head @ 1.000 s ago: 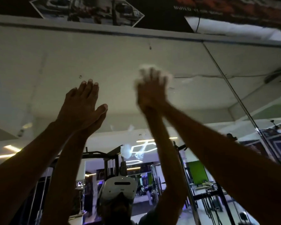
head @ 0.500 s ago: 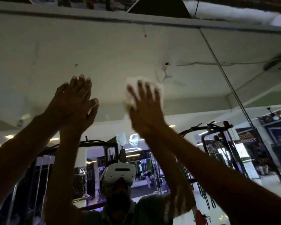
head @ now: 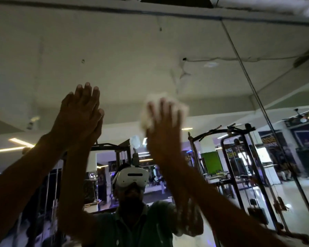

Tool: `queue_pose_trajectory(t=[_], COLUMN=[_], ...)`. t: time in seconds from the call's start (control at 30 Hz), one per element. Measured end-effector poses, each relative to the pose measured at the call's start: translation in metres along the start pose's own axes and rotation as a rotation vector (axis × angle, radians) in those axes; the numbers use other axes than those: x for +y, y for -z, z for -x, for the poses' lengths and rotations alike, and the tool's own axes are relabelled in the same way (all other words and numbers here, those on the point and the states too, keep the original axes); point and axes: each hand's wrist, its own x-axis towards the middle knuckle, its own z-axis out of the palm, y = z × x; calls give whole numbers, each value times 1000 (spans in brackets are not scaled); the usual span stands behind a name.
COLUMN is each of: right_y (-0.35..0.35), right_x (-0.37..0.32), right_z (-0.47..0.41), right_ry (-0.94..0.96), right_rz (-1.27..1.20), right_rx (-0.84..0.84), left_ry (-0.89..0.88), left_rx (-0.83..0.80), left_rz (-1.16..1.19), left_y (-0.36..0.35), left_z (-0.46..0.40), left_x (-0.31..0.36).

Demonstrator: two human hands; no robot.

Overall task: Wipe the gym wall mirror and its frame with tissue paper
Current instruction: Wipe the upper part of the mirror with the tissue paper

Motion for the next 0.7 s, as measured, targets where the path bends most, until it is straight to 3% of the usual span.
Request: queue_pose_trajectory(t=[0.1, 0.17, 0.23, 0.3, 0.37, 0.4, 0.43, 0.53, 0.63, 0.7], right_y=[5, 16, 19, 25, 21, 13, 4, -3, 8, 12], right_x=[-44, -4, 45, 92, 87, 60, 23, -75, -37, 25], right_z=[78, 67, 36, 2, -9, -2, 13, 77, 62, 29], right_ry=[459, 567, 420, 59, -313, -386, -338, 209, 436, 322], right_rz=[-100, -114, -99, -153, -106, -30, 9, -137, -200, -139], right_rx=[-233, -218, -167, -61, 74, 137, 144, -126, -145, -46], left_ry=[80, 90, 93, 112, 114, 106, 98, 70, -6, -39], left_rx=[107, 105, 81, 91, 110, 115, 119, 150, 148, 123], left_rz=[77, 74, 60, 77, 95, 96, 91, 80, 97, 64], left_y=[0, -2, -4, -3, -4, -4, -4, -4, -1, -1], left_z=[4, 10, 16, 20, 21, 22, 21, 24, 32, 37], left_x=[19, 24, 24, 30, 33, 32, 31, 23, 10, 0])
